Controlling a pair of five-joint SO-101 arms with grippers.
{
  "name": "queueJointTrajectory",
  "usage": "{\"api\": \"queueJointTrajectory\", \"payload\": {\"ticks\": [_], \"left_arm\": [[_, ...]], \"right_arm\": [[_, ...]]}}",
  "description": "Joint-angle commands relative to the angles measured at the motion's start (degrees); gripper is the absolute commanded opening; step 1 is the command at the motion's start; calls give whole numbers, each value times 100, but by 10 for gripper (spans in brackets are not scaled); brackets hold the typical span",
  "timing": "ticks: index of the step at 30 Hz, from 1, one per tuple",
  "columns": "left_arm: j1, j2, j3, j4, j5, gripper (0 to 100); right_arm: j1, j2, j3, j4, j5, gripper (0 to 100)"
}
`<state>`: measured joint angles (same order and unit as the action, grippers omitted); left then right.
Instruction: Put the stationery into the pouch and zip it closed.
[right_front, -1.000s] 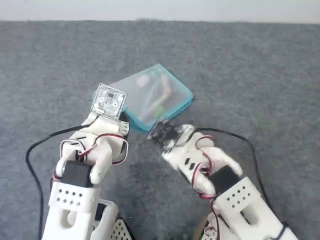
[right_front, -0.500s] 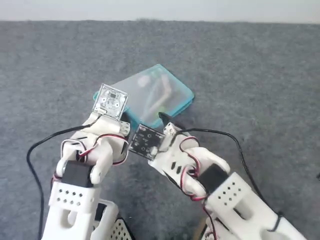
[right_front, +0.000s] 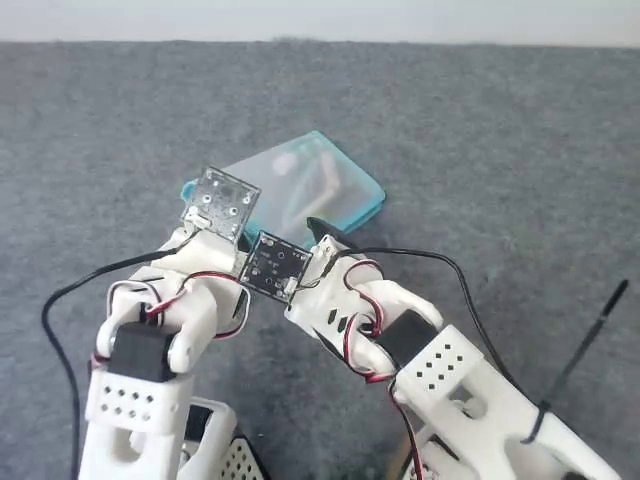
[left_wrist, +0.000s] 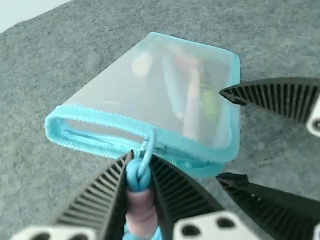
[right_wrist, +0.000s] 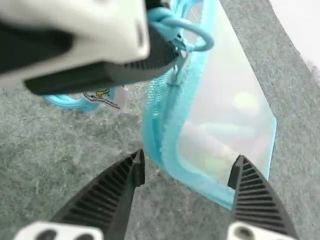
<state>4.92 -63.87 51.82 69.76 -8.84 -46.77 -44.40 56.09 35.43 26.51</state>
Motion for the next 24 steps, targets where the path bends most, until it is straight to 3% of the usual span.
{"api": "queueJointTrajectory", "payload": {"ticks": [1, 11, 18, 24], "left_arm": [[-18, -35, -400, 26, -53, 11], [35, -44, -919, 677, -176, 11], [958, -53, -1305, 1486, -360, 10], [949, -62, -1349, 1565, -369, 10]], "right_arm": [[4, -31, -352, -127, 44, 270], [189, -22, -281, -145, 62, 270], [330, -31, -281, -154, 79, 270], [330, -66, -316, -171, 88, 269]]}}
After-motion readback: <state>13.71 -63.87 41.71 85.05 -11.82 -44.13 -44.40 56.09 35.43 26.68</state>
